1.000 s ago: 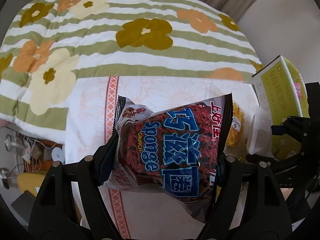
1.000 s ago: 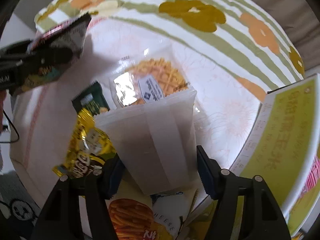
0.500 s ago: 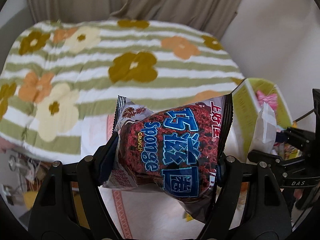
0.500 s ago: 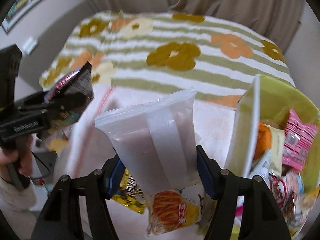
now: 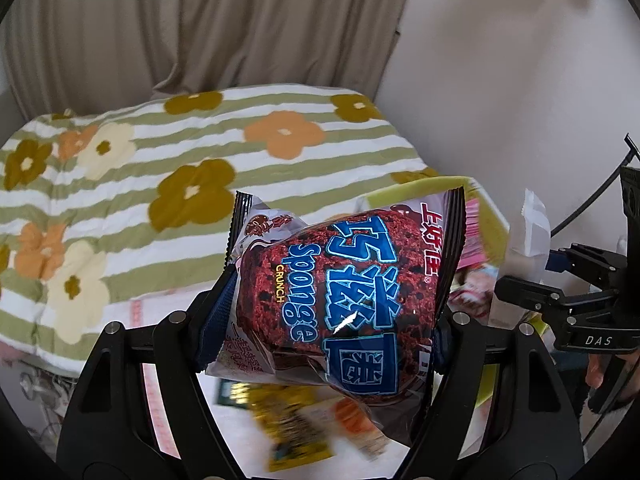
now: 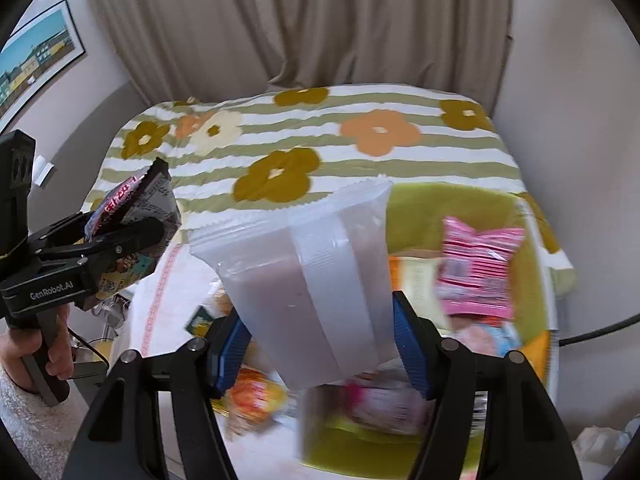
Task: Organize snacks
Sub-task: 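Carry both items over the box and open both grippers to drop them, then move both grippers back to the remaining snacks on the table, then grasp the gold Pillows bag with the left gripper while the right grasps the orange stick-snack bag, then carry both bags over the box and open both grippers to drop them, then move both grippers back to the waffle and green cracker packet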
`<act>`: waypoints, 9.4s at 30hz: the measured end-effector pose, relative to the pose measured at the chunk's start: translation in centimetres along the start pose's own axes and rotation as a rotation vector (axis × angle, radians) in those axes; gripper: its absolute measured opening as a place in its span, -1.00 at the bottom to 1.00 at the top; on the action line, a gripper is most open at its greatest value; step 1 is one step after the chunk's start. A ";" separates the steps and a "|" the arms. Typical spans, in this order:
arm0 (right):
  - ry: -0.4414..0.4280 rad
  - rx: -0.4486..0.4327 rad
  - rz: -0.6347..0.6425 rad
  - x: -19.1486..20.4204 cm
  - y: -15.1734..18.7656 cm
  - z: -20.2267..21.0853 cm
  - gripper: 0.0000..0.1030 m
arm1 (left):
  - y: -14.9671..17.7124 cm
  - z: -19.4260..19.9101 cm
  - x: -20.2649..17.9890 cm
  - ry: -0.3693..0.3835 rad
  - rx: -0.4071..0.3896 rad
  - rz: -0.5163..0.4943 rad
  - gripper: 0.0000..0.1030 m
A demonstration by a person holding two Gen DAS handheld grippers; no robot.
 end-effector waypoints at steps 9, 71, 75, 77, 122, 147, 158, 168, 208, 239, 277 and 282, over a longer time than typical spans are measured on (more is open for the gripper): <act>0.001 -0.007 -0.009 -9.4 1.5 1.3 0.20 | 0.7 -6.8 -11.1 -0.006 0.064 -0.024 0.44; -0.240 -0.114 -0.036 -6.2 1.6 1.9 0.99 | 11.0 3.8 4.4 -0.312 0.051 0.225 0.96; -0.254 -0.107 -0.047 -2.7 2.4 1.9 0.99 | 11.6 4.8 6.7 -0.296 0.056 0.232 0.96; -0.244 -0.119 -0.055 -1.2 2.6 2.1 0.99 | 12.0 5.1 7.7 -0.265 0.064 0.226 0.96; -0.068 -0.262 -0.807 9.8 17.3 -12.0 0.93 | 22.6 -6.1 9.3 -0.055 0.220 -0.109 0.96; -0.215 -0.280 -0.831 10.0 17.1 -12.3 0.02 | 23.7 -10.1 7.0 -0.071 0.249 -0.086 0.38; -0.225 -0.280 -0.808 10.2 16.8 -12.3 0.00 | 23.4 -9.1 7.2 -0.059 0.233 -0.108 0.04; -0.247 -0.271 -0.754 11.8 15.6 -11.1 -0.04 | 22.3 -5.7 10.4 -0.103 0.199 -0.050 0.03; -0.235 -0.382 -0.341 -4.7 6.0 7.6 -0.18 | 7.6 2.5 -8.3 0.043 -0.024 0.065 0.03; -0.240 -0.177 -0.303 -14.9 4.1 0.2 -0.18 | 9.9 -5.1 -11.2 -0.134 0.102 0.127 0.99; -0.236 -0.134 0.154 1.3 3.0 1.8 1.00 | 14.8 4.0 3.3 -0.287 0.049 0.296 0.99; -0.235 -0.124 0.216 6.3 2.4 -0.1 1.00 | 15.1 3.1 6.8 -0.270 0.086 0.270 0.99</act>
Point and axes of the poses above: each gripper's, at about its wrist camera, not at the fingertips, and z roughly against the way its jaws point, x to its left, y to its underside, the point moved 9 cm from there along -z, roughly the way its jaws point, and after that the axes turned 7 degrees about z, right-handed, at the moved point
